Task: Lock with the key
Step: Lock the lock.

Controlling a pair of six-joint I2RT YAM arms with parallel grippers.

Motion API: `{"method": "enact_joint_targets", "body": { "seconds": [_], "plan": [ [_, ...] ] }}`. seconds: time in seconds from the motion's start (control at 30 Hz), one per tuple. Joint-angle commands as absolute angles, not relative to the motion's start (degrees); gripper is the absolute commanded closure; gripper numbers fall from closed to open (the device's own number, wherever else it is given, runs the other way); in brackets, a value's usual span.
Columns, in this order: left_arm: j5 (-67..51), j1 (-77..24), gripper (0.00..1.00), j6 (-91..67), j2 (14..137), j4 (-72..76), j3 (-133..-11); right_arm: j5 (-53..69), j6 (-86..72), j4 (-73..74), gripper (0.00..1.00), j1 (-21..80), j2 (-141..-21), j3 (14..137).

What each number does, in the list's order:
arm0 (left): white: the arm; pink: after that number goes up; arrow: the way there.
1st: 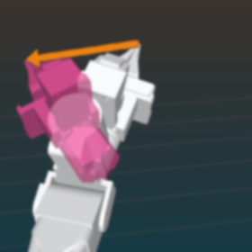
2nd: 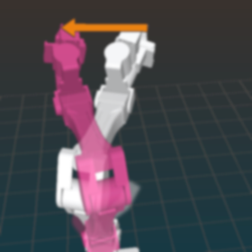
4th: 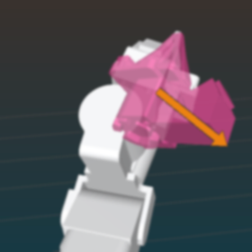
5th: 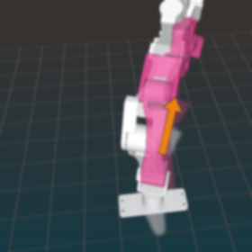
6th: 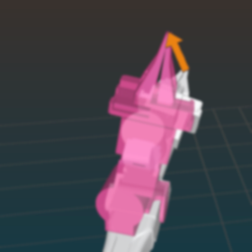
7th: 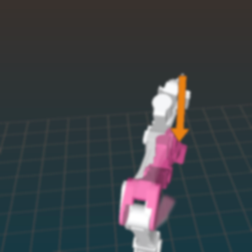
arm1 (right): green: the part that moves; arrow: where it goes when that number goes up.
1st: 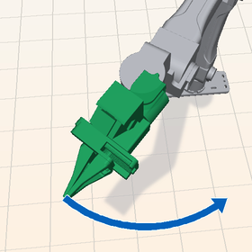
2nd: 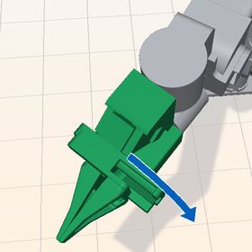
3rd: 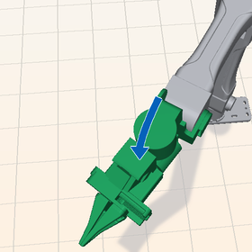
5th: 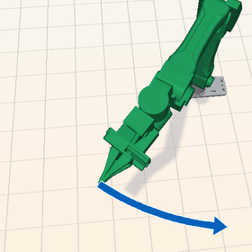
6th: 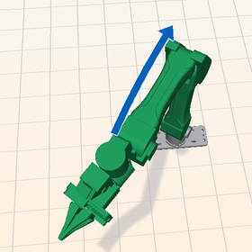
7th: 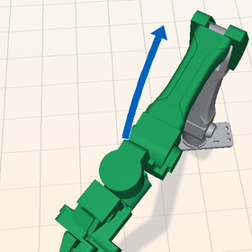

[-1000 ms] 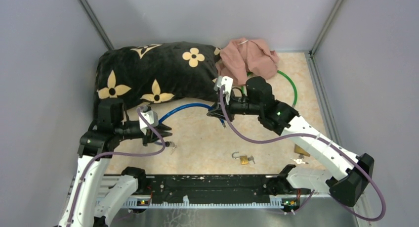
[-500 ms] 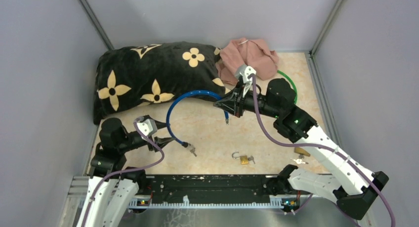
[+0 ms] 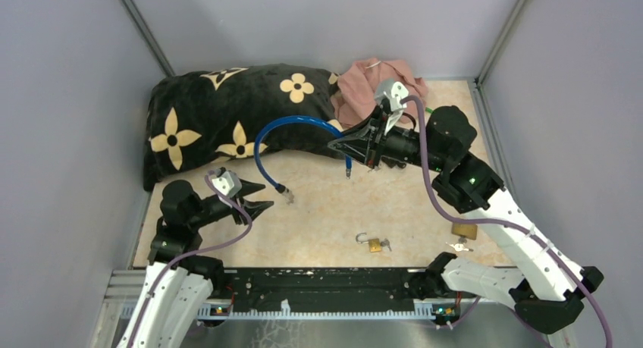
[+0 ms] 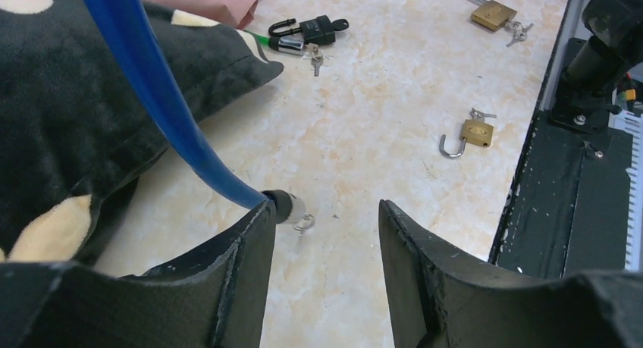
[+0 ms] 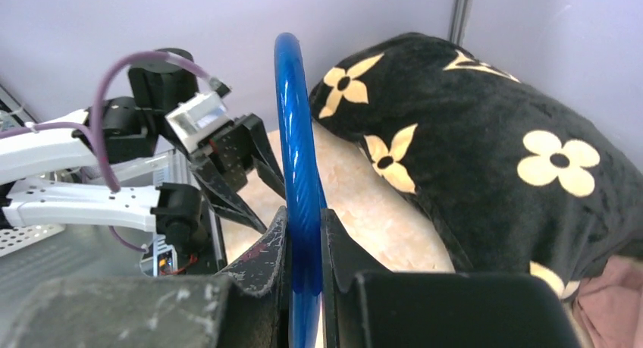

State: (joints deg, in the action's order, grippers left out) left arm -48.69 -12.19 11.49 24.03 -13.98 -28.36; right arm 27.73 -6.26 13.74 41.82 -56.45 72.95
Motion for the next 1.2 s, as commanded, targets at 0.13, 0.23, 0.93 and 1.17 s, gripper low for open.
{"method": "enact_joint_targets", "body": {
  "seconds": [0.13, 0.23, 0.93, 1.17],
  "plan": [
    [-44.1, -12.4, 0.41, 5.7, 26.1, -6.9, -27.0, 32.5, -8.6, 7.8, 1.0, 41.5, -57.8, 80.5],
    [-37.5, -12.4, 0.44, 3.6, 27.4, -6.6, -26.8, 33.2, -8.9, 7.4, 1.0, 41.5, -58.3, 81.4],
    [-53.8, -12.4, 0.29, 16.5, 18.9, -8.5, -25.2, 39.2, -0.7, 17.3, 1.0, 41.5, -59.0, 88.8],
    [-60.4, -12.4, 0.52, 7.9, 20.7, -5.1, -24.0, 41.6, -3.5, 14.2, 1.0, 41.5, -59.1, 88.6]
  ]
}}
